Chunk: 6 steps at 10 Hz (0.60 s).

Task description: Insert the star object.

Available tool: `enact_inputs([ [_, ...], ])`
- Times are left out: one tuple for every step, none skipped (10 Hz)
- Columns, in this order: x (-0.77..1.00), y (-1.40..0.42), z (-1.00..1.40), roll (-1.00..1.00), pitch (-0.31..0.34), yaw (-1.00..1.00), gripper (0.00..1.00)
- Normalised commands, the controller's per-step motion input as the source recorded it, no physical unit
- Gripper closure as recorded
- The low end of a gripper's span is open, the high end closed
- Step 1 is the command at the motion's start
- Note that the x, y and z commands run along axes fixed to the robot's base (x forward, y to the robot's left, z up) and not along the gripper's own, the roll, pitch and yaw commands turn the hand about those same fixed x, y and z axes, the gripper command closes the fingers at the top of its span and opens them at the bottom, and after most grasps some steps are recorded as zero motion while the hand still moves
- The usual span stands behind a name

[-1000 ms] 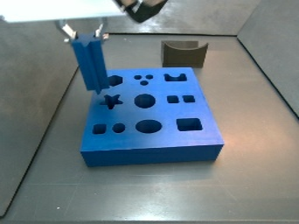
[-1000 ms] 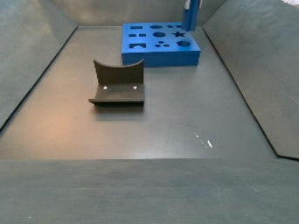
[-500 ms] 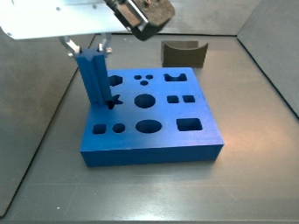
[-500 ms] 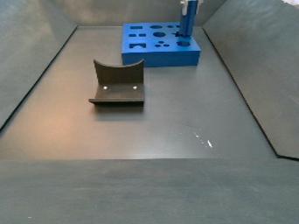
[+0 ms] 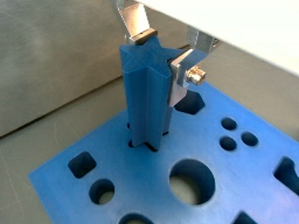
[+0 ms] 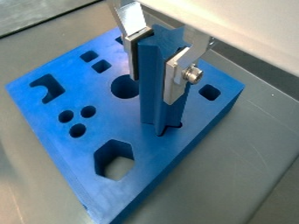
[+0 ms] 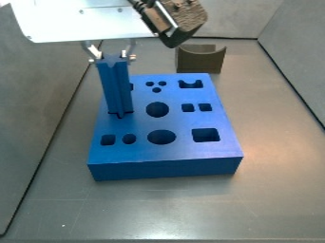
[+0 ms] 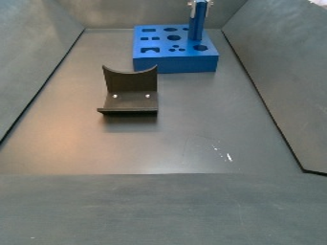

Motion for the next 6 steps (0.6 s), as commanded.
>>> enact_inputs([
  [0.22,0.00,-0.53,-0.13,-0.056,-0.23,1.00],
  [0.11,0.00,-0.66,-0.14,-0.114,-0.21,1.00],
  [-0.10,-0.06,-0.77,-0.05,-0.171,-0.39,1.00],
  [-0.22,-0.07,-0.62,-0.05,-0.099,-0.32,1.00],
  [-0.15,-0.08,-0.52,-0.08,-0.060,-0.15,1.00],
  [-0.08,-0.03,-0.57,-0.02,-0.047,-0.03,1.00],
])
